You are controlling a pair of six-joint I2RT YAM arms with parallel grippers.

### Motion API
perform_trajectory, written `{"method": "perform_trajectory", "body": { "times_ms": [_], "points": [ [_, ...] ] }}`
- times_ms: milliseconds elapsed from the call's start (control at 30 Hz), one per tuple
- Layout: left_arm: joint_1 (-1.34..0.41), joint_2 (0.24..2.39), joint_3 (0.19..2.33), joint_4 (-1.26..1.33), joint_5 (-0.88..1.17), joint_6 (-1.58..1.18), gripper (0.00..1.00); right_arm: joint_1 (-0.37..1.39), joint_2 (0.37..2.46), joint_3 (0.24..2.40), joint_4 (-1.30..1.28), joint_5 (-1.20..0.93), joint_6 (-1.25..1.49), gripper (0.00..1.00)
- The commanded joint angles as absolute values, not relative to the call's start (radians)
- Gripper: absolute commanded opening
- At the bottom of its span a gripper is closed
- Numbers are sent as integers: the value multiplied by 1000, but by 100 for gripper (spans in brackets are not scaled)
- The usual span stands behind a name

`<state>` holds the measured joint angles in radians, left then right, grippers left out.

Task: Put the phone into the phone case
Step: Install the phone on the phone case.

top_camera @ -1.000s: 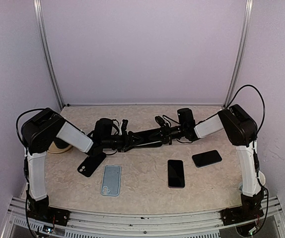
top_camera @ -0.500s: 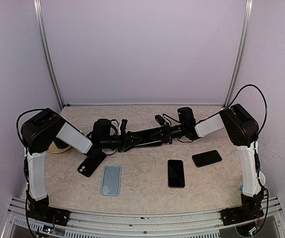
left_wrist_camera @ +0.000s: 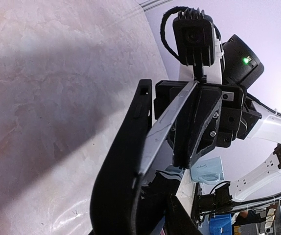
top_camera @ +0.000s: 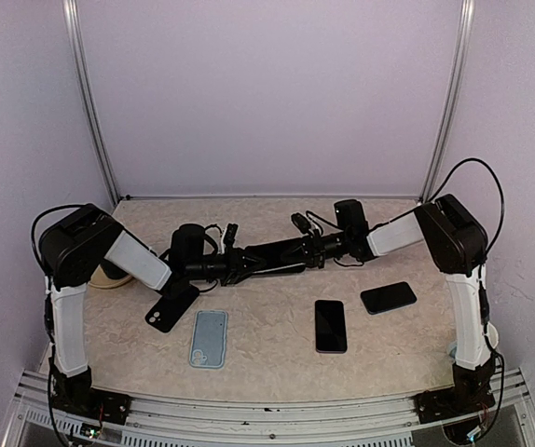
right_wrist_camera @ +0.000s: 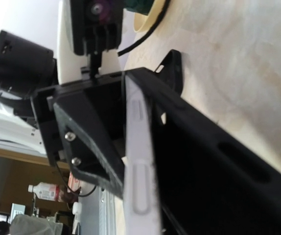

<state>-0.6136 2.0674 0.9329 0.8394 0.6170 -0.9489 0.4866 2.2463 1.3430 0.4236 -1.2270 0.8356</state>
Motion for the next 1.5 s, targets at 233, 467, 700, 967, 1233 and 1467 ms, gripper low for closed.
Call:
{"method": "perform_trajectory", "body": {
  "times_ms": [233,467,700,967,1233,1467],
  "points": [
    [-640,2008,931,1002,692,-939,19,512,2182,1369,312,-1192,758,0],
    [-640,2005,921,1028,701,-950,9,512,2173,1378,276,-1184,739,6],
    [-640,2008,914,1064,714,-971,1,511,2169,1392,243,-1184,718,19],
    [-637,2006,904,1097,724,-999,0,507,2157,1399,227,-1190,710,30],
    [-630,1985,892,1080,710,-999,0,497,2136,1404,177,-1189,681,35],
    [-618,1951,874,1064,694,-990,0,475,2102,1406,111,-1180,636,37]
  ]
}}
